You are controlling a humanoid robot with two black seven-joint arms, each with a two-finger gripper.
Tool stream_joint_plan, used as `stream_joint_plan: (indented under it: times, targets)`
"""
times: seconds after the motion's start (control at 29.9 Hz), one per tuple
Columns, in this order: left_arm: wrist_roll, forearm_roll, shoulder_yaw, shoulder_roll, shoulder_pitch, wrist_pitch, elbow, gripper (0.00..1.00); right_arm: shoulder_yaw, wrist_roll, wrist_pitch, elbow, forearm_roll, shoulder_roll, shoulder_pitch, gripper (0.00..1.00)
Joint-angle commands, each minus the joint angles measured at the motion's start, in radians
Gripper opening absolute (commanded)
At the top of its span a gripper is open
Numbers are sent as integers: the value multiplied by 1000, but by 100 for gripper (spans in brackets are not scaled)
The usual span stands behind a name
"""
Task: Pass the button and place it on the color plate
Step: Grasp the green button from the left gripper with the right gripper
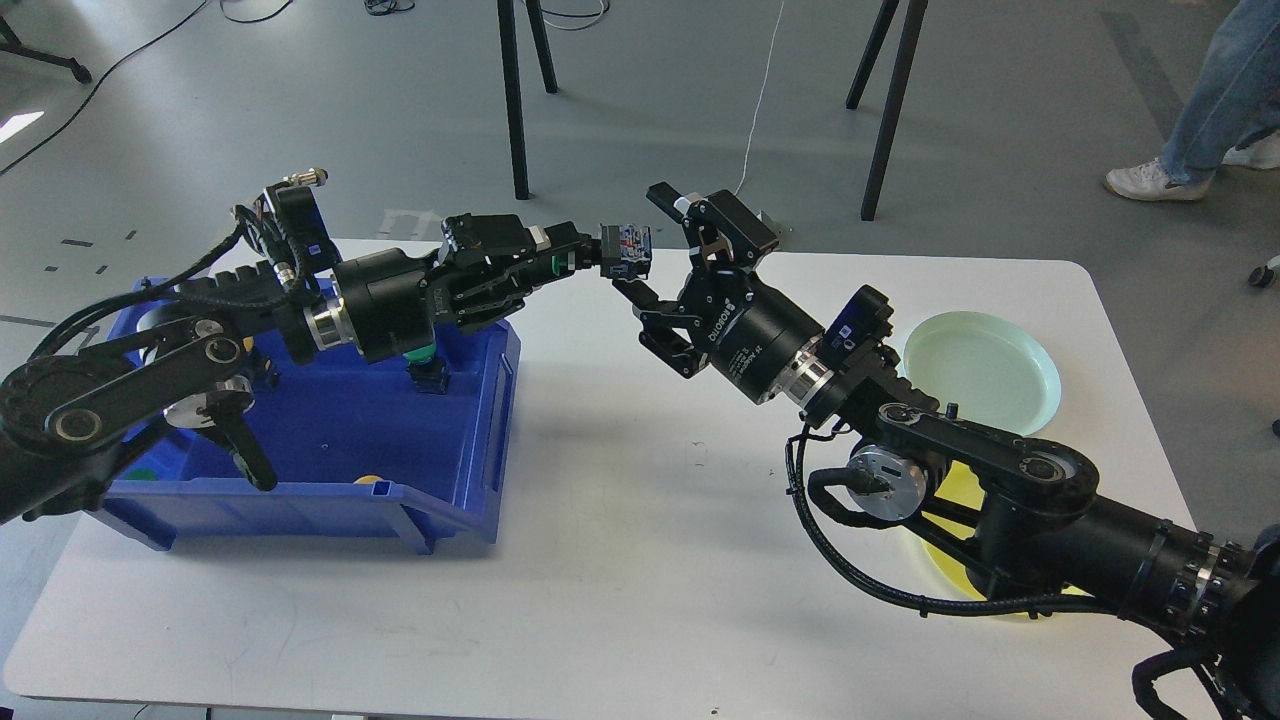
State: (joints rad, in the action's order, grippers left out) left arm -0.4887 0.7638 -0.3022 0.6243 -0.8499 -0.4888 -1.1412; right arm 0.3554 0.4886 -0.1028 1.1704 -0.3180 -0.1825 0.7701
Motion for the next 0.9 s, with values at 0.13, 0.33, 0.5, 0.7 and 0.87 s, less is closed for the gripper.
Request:
stream_joint_plan:
  times: [0.13,0.33,0.5,0.7,0.87]
  targets:
    - [0,0,0,0,0,0,8,15,-35,0,-3,-11,-3,3,18,37]
    - [0,2,0,0,0,0,9,16,-35,0,20,-8,0,24,18,4]
    - [0,3,0,0,0,0,9,18,-35,0,25,2,2,25,17,1]
    - [0,0,-2,0,2,0,9,58,-35,0,54,6,2,18,18,1]
    - [0,-40,-3,0,0,0,11,80,-33,0,69,17,2,-24,6,1]
